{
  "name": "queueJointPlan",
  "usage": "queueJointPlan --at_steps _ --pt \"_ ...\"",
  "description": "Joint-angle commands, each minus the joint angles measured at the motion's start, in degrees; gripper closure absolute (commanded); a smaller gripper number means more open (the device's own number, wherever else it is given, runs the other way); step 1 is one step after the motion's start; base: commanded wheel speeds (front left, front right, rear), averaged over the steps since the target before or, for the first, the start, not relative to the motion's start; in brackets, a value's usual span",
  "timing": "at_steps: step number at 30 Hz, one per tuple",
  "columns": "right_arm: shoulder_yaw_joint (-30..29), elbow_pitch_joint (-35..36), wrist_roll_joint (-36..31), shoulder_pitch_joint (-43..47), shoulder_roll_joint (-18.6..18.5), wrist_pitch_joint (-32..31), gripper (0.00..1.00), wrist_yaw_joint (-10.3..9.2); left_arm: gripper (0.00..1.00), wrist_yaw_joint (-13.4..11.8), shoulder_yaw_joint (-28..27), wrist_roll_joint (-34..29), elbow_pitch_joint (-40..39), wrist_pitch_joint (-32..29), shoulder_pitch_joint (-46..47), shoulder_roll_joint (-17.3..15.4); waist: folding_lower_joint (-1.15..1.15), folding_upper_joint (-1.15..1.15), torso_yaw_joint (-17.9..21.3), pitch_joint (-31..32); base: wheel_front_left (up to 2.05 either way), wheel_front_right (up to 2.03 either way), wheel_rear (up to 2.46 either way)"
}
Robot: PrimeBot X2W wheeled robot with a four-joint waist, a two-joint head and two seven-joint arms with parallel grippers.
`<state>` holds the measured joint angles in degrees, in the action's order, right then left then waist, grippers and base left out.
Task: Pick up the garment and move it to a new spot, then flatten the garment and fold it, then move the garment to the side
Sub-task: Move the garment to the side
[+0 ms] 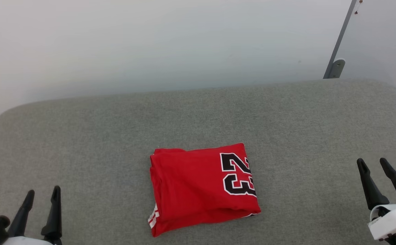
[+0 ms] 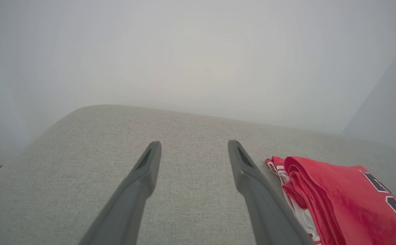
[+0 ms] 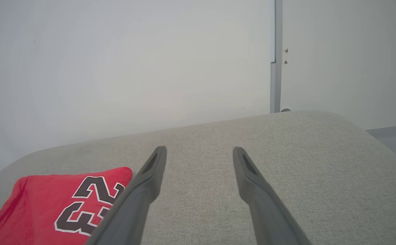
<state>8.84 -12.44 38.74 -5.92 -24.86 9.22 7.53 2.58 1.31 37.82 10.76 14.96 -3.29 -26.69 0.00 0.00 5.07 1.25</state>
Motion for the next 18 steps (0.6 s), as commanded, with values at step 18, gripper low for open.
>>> queueJointPlan --at_steps 18 --pt "4.27 0.67 -1.53 -3.19 2.89 -8.73 0.0 -0.1 0.0 -0.47 1.61 0.0 -0.69 -1.45 1.42 -0.39 0.0 0.0 -9.41 -2.01 0.0 0.0 0.0"
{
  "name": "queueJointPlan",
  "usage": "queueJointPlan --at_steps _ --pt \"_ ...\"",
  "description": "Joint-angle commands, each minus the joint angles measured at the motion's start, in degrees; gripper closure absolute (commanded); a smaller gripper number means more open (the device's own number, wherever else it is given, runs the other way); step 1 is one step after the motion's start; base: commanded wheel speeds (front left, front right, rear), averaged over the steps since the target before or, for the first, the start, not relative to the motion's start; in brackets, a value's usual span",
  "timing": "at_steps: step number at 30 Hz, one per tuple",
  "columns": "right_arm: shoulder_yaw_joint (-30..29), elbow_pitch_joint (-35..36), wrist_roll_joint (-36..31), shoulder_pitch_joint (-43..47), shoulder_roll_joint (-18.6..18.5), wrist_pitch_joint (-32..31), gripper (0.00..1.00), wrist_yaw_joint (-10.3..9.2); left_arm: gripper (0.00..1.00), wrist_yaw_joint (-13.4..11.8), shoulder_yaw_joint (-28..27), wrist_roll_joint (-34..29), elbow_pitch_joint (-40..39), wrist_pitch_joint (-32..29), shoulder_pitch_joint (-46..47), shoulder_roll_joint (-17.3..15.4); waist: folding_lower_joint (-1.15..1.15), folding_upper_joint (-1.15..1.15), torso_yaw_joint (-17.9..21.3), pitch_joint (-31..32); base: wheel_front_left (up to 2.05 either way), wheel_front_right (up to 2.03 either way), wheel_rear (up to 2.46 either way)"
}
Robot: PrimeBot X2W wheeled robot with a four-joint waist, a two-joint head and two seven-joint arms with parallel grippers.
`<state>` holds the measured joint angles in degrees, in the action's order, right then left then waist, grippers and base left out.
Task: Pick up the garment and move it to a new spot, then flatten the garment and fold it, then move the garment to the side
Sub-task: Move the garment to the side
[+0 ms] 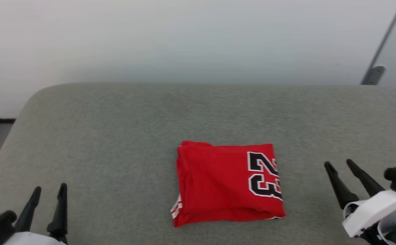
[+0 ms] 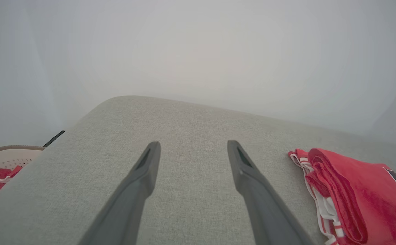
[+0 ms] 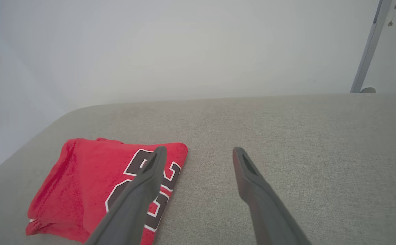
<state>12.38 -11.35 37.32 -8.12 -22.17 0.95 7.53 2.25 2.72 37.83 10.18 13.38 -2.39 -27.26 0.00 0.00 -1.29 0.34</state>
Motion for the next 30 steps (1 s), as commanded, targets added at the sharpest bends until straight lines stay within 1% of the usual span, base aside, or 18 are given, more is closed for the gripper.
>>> queueJointPlan --at_steps 1,8,15,22,24,30 --pt "1.25 -0.81 -0.02 -1.63 0.34 -0.79 0.0 -0.1 0.0 -0.03 0.48 -0.11 -0.14 -0.01 0.76 0.26 0.0 0.0 -3.99 -1.45 0.0 0.0 0.0" --pt "4.72 -6.0 0.95 -6.15 0.27 -4.47 0.0 -0.1 0.0 0.77 2.07 -0.39 0.61 -0.34 2.48 0.84 0.0 0.0 -9.63 -3.44 0.0 0.0 0.0" --pt "5.57 -12.63 1.21 -9.35 -0.21 -11.66 0.0 -0.1 0.0 1.39 3.38 -0.43 1.91 0.0 3.93 1.62 0.0 0.0 -13.76 -5.17 0.0 0.0 0.0" --pt "3.28 -16.9 -0.46 -11.33 0.38 -19.2 0.0 -0.1 0.0 2.3 3.81 0.06 3.59 0.52 5.4 2.11 0.0 0.0 -15.68 -7.04 0.0 0.0 0.0" --pt "2.63 -17.21 -0.84 -11.45 0.62 -19.88 0.0 -0.1 0.0 2.38 3.8 0.11 3.77 0.63 5.59 2.17 0.0 0.0 -15.77 -7.25 0.0 0.0 0.0" --pt "-0.54 -19.04 -3.14 -11.18 2.38 -25.63 0.0 -0.12 0.0 2.93 3.61 0.34 4.86 1.08 6.33 2.52 0.0 0.0 -15.81 -8.05 0.0 0.0 0.0"
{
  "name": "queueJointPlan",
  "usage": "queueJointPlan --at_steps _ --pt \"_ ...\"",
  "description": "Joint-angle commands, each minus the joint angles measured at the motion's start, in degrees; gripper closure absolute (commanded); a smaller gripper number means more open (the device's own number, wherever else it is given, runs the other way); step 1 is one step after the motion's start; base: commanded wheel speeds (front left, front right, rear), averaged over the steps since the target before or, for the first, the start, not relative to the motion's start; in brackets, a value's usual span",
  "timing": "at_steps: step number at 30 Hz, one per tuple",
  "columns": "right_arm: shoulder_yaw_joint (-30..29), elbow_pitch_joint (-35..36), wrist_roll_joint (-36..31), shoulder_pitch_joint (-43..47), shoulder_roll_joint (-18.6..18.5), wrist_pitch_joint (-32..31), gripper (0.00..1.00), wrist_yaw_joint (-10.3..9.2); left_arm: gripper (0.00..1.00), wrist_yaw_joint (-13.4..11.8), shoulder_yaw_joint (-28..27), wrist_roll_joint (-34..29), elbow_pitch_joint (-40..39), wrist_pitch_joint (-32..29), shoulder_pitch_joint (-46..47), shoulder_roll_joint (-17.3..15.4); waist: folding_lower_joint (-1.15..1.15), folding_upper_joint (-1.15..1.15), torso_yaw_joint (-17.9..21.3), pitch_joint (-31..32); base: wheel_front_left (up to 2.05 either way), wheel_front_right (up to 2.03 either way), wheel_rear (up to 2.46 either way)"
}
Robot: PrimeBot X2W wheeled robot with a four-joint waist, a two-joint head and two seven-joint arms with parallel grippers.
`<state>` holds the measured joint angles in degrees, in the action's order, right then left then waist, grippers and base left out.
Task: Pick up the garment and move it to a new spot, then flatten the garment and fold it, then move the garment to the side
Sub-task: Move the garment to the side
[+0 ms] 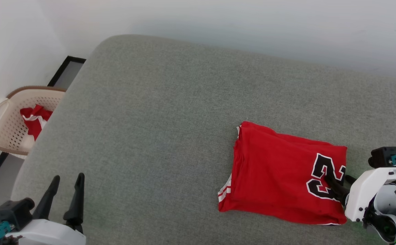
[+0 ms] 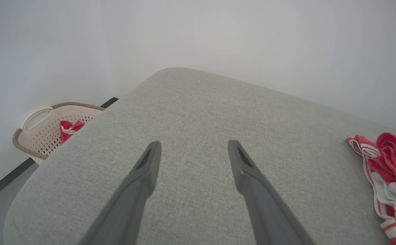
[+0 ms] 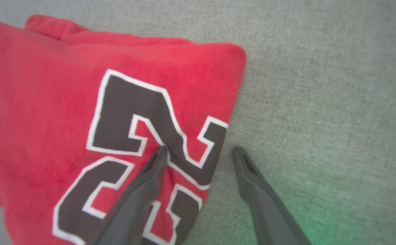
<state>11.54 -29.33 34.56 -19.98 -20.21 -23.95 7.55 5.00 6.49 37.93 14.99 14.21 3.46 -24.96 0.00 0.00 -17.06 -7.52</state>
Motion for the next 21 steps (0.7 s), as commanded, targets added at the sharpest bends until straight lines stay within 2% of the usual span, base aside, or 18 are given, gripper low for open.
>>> queueJointPlan --at_steps 1,5,6,7,8,13,21 --pt "-0.39 -1.0 -0.61 0.83 0.97 -1.35 0.0 -0.14 0.0 0.26 -0.17 0.22 0.2 0.34 0.68 0.24 0.0 0.0 0.02 -0.3 0.0 0.0 0.0" --pt "-2.94 -1.77 -1.72 1.62 3.1 -5.29 0.0 -0.14 0.0 0.5 -0.12 0.22 0.78 0.52 1.25 0.42 0.0 0.0 0.26 -0.75 0.0 0.0 0.0" --pt "-3.78 -2.4 -1.35 1.76 4.03 -6.98 0.4 -0.15 0.0 0.62 -0.04 0.16 0.92 0.51 1.34 0.46 0.0 0.0 0.3 -0.82 0.0 0.0 0.0" --pt "-4.31 -2.99 -0.87 1.95 5.0 -8.89 0.72 -0.14 0.0 0.64 0.01 0.05 1.05 0.51 1.46 0.46 0.0 0.0 0.34 -0.9 0.0 0.0 0.0" --pt "-5.12 -3.2 -0.48 2.05 5.93 -9.97 1.0 -0.14 0.0 0.74 0.03 0.09 1.15 0.56 1.68 0.56 0.0 0.0 0.4 -0.99 0.0 0.0 0.0" --pt "-7.52 -2.48 0.45 0.95 8.71 -14.96 1.0 -0.12 0.0 1.1 0.22 -0.18 1.66 0.75 2.33 0.65 0.0 0.0 0.49 -1.28 0.0 0.0 0.0" --pt "-8.42 4.4 -0.68 -0.36 6.96 -17.73 1.0 -0.11 0.0 1.37 -0.04 -0.53 1.94 0.84 2.77 0.88 0.0 0.0 1.08 -1.83 0.0 0.0 0.0"
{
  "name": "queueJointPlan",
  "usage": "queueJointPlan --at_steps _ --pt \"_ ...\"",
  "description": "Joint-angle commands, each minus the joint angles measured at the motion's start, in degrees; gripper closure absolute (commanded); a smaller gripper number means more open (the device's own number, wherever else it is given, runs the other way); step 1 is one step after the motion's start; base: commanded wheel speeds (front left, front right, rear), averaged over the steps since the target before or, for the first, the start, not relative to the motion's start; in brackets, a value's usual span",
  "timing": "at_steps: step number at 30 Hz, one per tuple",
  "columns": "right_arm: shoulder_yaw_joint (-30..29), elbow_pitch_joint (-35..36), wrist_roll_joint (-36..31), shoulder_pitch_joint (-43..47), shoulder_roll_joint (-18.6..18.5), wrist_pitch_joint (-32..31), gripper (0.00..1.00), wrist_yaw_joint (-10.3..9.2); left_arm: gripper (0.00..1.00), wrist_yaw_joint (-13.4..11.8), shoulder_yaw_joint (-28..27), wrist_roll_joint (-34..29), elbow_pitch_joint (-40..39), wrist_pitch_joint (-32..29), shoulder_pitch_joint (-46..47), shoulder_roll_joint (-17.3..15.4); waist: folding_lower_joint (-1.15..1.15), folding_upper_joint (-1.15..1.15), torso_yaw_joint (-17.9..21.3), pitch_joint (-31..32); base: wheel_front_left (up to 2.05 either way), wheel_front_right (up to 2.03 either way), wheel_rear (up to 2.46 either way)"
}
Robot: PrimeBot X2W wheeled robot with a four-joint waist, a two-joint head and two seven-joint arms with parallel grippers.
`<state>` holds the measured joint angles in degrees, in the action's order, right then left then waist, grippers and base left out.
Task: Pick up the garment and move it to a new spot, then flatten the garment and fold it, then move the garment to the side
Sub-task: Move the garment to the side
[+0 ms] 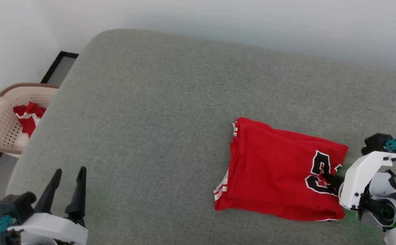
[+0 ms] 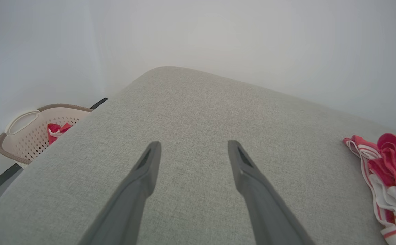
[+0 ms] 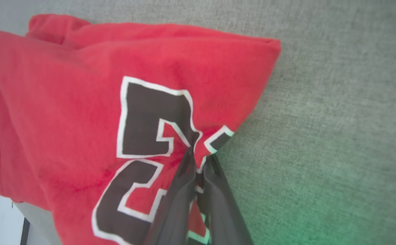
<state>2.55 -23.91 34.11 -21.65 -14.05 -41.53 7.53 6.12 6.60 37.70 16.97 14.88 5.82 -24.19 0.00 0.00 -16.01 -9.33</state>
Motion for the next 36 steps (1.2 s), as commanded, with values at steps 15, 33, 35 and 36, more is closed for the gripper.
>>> queueJointPlan --at_steps 15,33,35,36 --pt "-2.79 9.14 -1.87 -0.85 -6.43 -3.31 1.0 -0.1 0.0 0.74 1.03 -1.78 -1.63 0.25 3.02 -0.35 0.0 0.0 5.48 -1.69 0.0 0.0 0.0" --pt "-3.07 11.09 -6.22 -9.23 -20.0 -0.7 1.0 -0.1 0.0 1.37 7.32 -1.65 -1.73 0.28 13.3 -2.04 0.0 0.0 15.83 -9.09 0.0 0.0 0.0" --pt "-2.5 10.32 -6.66 -10.68 -22.21 0.69 1.0 -0.1 0.0 1.39 7.91 -1.63 -1.98 0.29 14.19 -2.26 0.0 0.0 16.67 -9.93 0.0 0.0 0.0" --pt "-2.2 9.82 -6.91 -11.29 -23.28 1.39 1.0 -0.1 0.0 1.39 8.29 -1.56 -2.16 0.29 14.6 -2.36 0.0 0.0 17.07 -10.32 0.0 0.0 0.0"
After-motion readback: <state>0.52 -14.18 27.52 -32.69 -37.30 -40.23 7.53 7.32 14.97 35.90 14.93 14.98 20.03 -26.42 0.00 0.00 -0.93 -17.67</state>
